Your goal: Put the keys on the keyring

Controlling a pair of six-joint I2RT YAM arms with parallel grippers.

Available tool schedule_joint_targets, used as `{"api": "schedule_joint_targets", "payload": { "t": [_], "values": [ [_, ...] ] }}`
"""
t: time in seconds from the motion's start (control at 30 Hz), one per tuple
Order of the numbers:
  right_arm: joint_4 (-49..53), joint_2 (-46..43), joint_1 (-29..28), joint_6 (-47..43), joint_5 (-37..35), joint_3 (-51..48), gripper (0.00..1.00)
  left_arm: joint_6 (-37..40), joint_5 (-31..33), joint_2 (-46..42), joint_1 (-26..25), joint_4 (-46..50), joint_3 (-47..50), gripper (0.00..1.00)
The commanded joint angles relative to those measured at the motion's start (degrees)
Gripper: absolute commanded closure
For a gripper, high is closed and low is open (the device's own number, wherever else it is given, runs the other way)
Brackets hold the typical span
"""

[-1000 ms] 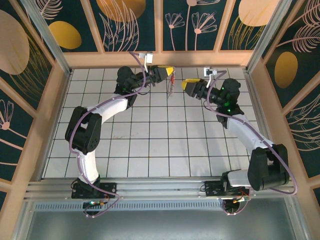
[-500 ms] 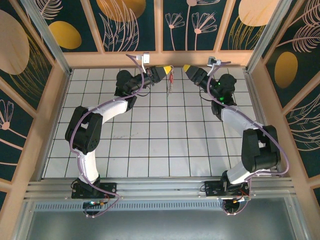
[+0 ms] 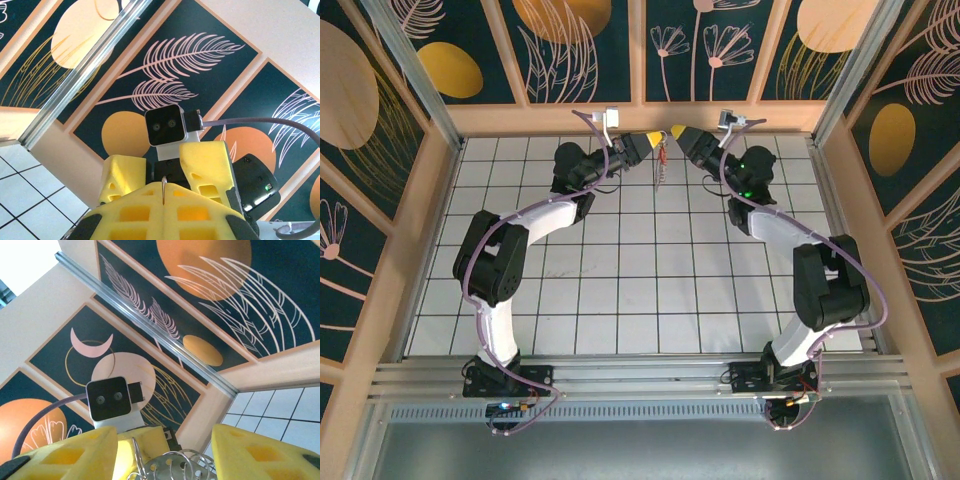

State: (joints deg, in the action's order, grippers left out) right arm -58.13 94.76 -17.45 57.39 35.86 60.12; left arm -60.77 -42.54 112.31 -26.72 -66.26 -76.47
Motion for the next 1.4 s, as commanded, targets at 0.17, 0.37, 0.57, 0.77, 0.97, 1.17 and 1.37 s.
{"api": "schedule_joint_targets", "payload": {
  "t": [0.17,0.37,0.57,0.77,0.97,1.17,1.37],
  "values": [
    [-3.02,1.77,-1.54,-0.26,0.57,2.82,0.52,-0.85,0.62,0.68,-0.44,-3.57,-0.35,1.0],
    [-2.98,1.92,-2.19,-0.77,1.1,2.73,0.6,-0.67,0.61,0.8,-0.44,-3.47,-0.44,1.0],
    [-2.96,2.06,-2.46,-1.18,1.84,2.58,0.7,-0.49,0.57,0.95,-0.48,-3.26,-0.53,1.0],
    [-2.79,2.1,-2.68,-1.44,2.62,2.67,0.8,-0.34,0.7,1.02,-0.48,-2.95,-0.79,1.0],
    [-2.41,2.1,-2.81,-2.17,3.19,2.46,0.95,-0.42,0.6,1.25,-0.44,-2.83,-1.3,1.0],
    [-1.19,2.14,-2.59,-3.35,3.45,2.58,1.0,-0.11,0.29,1.44,-0.45,-2.22,-2.01,1.0],
    [1.78,2.06,-0.55,-6.01,5.01,3.41,1.0,7.93,0.42,-1.47,0.2,6.43,-2.72,0.75]
  ]
}}
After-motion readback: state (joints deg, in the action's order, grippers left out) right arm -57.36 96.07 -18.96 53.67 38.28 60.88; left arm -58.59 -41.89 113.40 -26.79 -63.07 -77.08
